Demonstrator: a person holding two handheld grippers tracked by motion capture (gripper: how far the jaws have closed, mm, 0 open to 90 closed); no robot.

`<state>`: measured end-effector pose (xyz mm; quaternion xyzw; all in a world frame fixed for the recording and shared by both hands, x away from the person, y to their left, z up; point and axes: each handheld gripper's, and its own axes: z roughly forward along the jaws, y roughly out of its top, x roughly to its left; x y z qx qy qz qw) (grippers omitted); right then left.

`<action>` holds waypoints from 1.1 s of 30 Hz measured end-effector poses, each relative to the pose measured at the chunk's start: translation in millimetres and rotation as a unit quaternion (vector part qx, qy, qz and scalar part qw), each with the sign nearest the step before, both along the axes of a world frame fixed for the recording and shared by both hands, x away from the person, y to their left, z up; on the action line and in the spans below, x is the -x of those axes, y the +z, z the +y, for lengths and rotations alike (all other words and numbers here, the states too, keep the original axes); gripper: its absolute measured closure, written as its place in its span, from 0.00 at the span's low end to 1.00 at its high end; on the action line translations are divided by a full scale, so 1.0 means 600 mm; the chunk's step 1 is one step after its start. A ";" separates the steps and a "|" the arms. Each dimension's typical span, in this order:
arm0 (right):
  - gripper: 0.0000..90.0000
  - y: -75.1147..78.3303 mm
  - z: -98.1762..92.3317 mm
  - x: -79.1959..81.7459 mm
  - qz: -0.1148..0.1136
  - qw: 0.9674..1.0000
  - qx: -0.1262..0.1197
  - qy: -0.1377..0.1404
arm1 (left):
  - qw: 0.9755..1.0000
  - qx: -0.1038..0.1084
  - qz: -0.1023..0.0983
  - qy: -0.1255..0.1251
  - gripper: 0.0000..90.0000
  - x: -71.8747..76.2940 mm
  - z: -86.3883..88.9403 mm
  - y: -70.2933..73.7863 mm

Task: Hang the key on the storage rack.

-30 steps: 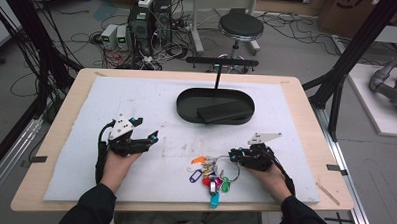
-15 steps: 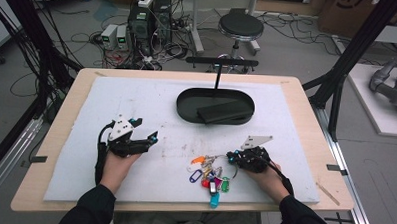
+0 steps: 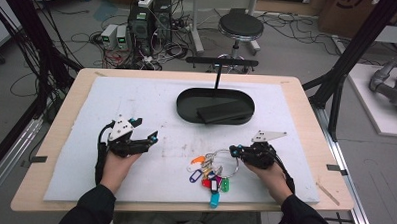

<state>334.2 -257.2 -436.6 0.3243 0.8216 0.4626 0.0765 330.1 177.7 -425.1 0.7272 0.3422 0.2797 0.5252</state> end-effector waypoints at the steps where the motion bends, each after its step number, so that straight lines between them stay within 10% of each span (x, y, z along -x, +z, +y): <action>1: 0.98 0.002 0.000 0.001 0.000 1.000 -0.006 0.000 | 1.000 0.000 0.000 0.000 0.28 0.000 0.000 0.000; 14: 0.97 0.024 0.012 0.019 -0.017 0.998 -0.053 0.027 | 1.000 0.003 -0.009 0.001 0.28 0.002 0.001 0.003; 33: 0.98 0.037 0.050 0.045 -0.046 0.997 -0.029 0.061 | 1.000 0.003 -0.022 -0.009 0.28 0.008 -0.011 0.007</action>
